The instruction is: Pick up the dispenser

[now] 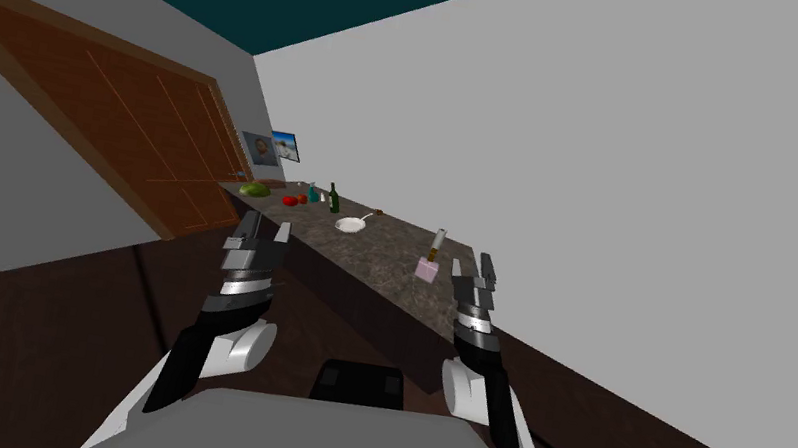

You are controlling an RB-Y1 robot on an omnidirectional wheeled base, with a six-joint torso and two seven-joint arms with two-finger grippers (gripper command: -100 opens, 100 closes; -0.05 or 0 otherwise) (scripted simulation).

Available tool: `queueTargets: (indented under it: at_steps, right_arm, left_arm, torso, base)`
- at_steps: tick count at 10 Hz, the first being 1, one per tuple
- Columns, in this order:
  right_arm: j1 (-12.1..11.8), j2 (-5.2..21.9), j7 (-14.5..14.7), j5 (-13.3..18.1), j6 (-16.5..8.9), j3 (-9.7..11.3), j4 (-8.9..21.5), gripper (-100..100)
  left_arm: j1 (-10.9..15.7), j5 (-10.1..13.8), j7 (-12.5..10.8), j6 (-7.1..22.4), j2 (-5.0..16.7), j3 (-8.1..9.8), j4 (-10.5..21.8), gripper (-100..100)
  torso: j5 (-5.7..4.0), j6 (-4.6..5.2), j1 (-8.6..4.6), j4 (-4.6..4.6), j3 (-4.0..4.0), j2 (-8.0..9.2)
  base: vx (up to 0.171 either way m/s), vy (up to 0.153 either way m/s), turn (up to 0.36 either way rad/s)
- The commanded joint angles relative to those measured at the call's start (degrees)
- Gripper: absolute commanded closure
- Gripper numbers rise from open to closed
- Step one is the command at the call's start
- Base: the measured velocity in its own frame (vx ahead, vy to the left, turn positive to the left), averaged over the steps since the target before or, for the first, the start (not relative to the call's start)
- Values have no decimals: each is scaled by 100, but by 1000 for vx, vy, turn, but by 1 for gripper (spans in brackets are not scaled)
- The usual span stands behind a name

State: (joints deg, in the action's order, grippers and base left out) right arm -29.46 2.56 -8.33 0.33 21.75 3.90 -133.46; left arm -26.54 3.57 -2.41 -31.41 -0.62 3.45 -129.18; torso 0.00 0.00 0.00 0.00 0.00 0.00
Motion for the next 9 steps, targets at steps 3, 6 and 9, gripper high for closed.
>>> queueTargets:
  at_steps: [3, 6, 9]
  right_arm:
    - [-30, 366, -65, 142, -29, 74, 20, -100]
    - [-76, 774, -150, 324, -55, 165, 72, -100]
    - [-147, 1290, -258, 559, -71, 276, 179, -100]
  left_arm:
    - [1, 0, 0, 0, 1, 0, 0, 0]
    - [2, 0, 0, 0, 1, 0, 0, 0]
    - [2, 0, 0, 1, 1, 1, 1, 0]
  torso:
    - [-5, 0, -27, 6, 17, 30]
    - [-8, 0, -37, 10, 26, 46]
    - [-12, 0, -51, 13, 32, 55]
  base:
    - [-83, -69, 56]
    - [-126, -94, 79]
    - [-144, -122, 118]
